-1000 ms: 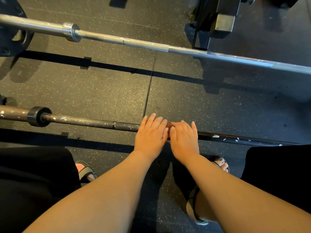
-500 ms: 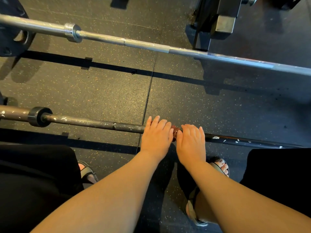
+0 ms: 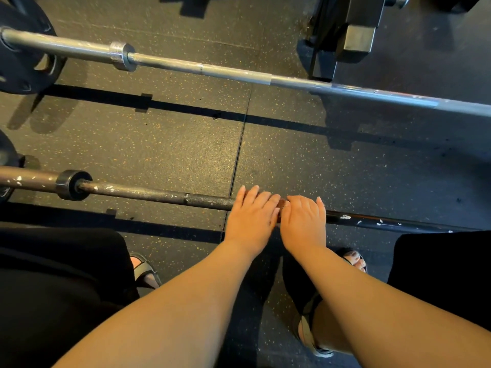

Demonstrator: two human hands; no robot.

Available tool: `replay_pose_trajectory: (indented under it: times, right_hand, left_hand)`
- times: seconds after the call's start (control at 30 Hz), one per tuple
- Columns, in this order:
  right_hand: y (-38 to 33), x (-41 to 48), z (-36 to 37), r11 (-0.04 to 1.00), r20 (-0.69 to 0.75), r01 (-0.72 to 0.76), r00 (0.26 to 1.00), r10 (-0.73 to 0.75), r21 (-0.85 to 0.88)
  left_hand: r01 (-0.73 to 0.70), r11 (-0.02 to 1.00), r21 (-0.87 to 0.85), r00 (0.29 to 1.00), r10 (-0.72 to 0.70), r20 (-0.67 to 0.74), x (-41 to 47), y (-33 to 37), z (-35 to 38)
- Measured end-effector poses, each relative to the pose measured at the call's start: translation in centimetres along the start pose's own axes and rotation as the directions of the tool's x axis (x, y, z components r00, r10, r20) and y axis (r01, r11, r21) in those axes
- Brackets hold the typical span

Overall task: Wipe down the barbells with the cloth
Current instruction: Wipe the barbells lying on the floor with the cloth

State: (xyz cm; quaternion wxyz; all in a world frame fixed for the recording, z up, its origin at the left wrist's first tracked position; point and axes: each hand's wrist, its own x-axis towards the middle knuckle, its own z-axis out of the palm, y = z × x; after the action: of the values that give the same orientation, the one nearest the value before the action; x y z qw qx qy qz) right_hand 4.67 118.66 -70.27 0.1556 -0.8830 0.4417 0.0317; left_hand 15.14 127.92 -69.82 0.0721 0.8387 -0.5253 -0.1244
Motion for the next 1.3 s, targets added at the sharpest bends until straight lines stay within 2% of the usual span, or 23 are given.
replay_pose_trajectory:
  times: [0.07,0.1,0.17,0.23,0.3,0.4,0.47,0.53,0.6,0.67,0.73,0.77,0.9,1.03,1.1,1.17,1.23,1.3]
  right_hand:
    - [-0.1,-0.1,-0.1,1.000,-0.001,-0.011,1.000,0.011,0.010]
    - [-0.2,0.0,-0.2,1.000,-0.004,-0.015,1.000,0.015,0.004]
    - [-0.5,0.0,-0.3,1.000,0.000,-0.023,1.000,0.023,0.003]
    - [-0.6,0.1,-0.3,0.999,0.004,-0.034,0.999,0.034,0.001]
    - [-0.7,0.1,-0.2,0.999,-0.003,-0.044,0.999,0.044,-0.003]
    - [-0.8,-0.1,0.0,0.999,-0.009,-0.033,0.999,0.033,-0.036]
    - [-0.8,-0.3,0.0,0.998,0.000,-0.019,1.000,0.019,-0.068]
    - [-1.3,-0.5,-0.2,0.996,0.024,0.003,1.000,-0.001,-0.092]
    - [-2.3,-0.5,-0.1,0.995,0.058,0.045,0.998,-0.040,-0.086]
    - [-3.3,-0.4,0.3,0.995,0.077,0.070,0.995,-0.065,-0.067]
    - [-3.9,-0.3,0.7,0.996,0.065,0.065,0.996,-0.062,-0.053]
    - [-4.0,-0.2,0.9,0.997,0.053,0.058,0.997,-0.056,-0.051]
    - [-3.6,0.0,1.0,0.998,0.010,0.044,0.999,-0.045,0.035]
    - [-2.2,-0.5,0.6,0.999,-0.033,0.031,0.999,-0.031,0.026]
    - [-1.1,-0.5,0.2,1.000,-0.057,-0.022,0.998,0.023,0.003]
    - [-0.5,-0.2,0.0,0.999,-0.055,-0.043,0.998,0.043,0.006]
    - [-0.5,0.1,0.1,0.999,-0.049,-0.042,0.998,0.043,0.019]
    - [-0.4,0.2,0.2,0.999,-0.040,-0.041,0.998,0.042,0.023]
  left_hand:
    - [0.055,0.998,0.028,0.998,-0.054,-0.029,-0.6,-1.9,-0.6]
    - [0.147,0.989,0.022,0.988,-0.146,-0.047,-0.9,-3.0,-0.9]
    - [0.359,0.933,-0.018,0.929,-0.359,-0.094,-1.4,-4.8,-1.4]
    - [0.451,0.891,-0.050,0.885,-0.454,-0.103,-1.5,-5.0,-1.5]
    - [0.429,0.902,-0.057,0.897,-0.433,-0.089,-1.3,-3.7,-1.4]
    - [0.206,0.978,-0.009,0.978,-0.206,-0.040,-1.2,-1.2,-0.9]
    - [0.069,0.998,-0.002,0.998,-0.069,-0.005,-1.3,-0.6,-0.5]
    - [0.016,1.000,-0.016,1.000,-0.016,0.000,-1.3,-1.6,-0.4]
    - [0.050,0.999,0.007,0.999,-0.050,-0.011,-1.8,-3.6,-0.7]
    - [0.214,0.977,0.016,0.976,-0.213,-0.039,-2.4,-6.0,-1.5]
    - [0.392,0.920,-0.003,0.918,-0.391,-0.065,-2.9,-7.5,-2.3]
    - [0.433,0.901,-0.008,0.899,-0.433,-0.069,-2.9,-7.5,-2.5]
    - [0.404,0.914,-0.015,0.913,-0.405,-0.058,-2.4,-4.7,-2.2]
    - [0.127,0.992,-0.026,0.992,-0.127,-0.006,-2.4,-1.8,-0.8]
    - [0.088,0.996,-0.017,0.996,-0.088,-0.023,-2.3,-2.5,-0.8]
    - [0.166,0.986,-0.036,0.985,-0.167,-0.041,-2.4,-3.7,-0.8]
    - [0.340,0.935,-0.103,0.934,-0.348,-0.076,-2.3,-4.3,-1.2]
    - [0.414,0.901,-0.126,0.900,-0.426,-0.088,-2.0,-3.5,-1.4]
